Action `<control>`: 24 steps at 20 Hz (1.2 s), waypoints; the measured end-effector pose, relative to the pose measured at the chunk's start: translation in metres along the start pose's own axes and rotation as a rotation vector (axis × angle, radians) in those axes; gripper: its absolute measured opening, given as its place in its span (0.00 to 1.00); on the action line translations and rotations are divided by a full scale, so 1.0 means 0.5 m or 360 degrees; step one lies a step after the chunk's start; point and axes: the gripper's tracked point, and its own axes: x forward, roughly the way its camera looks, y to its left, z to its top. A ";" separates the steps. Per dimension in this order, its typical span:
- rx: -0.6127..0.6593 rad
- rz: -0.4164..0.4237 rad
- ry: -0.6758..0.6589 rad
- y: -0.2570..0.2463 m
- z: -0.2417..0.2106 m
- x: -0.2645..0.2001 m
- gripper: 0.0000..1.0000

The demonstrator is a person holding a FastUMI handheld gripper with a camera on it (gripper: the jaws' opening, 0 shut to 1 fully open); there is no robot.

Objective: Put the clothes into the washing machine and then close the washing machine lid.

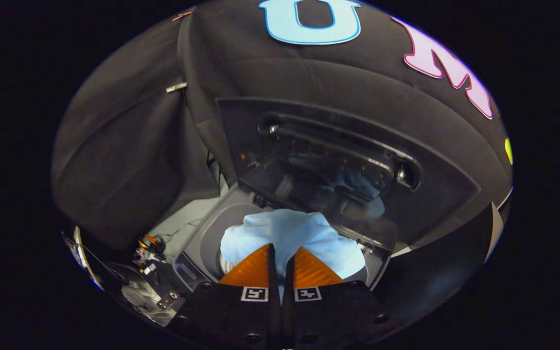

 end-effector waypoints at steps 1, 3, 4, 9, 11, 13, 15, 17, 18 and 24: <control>-0.0012 0.0001 0.0043 -0.002 -0.013 0.005 0.05; 0.0017 -0.0002 0.0082 -0.003 -0.026 0.015 0.05; 0.0051 0.0004 0.0080 -0.004 -0.023 0.024 0.06; 0.0090 0.0024 0.0060 -0.004 -0.013 0.017 0.23; 0.0066 0.0072 -0.0013 0.012 0.003 0.011 0.44; 0.0011 0.0060 -0.0059 0.014 0.013 0.005 0.65; -0.0016 0.0053 -0.0059 0.014 0.010 0.002 0.86; 0.0004 0.0064 -0.0083 0.017 0.018 -0.002 0.96; 0.0017 0.0089 -0.0104 0.025 0.027 -0.006 0.96; -0.0009 0.0190 -0.0376 0.058 0.101 -0.056 0.95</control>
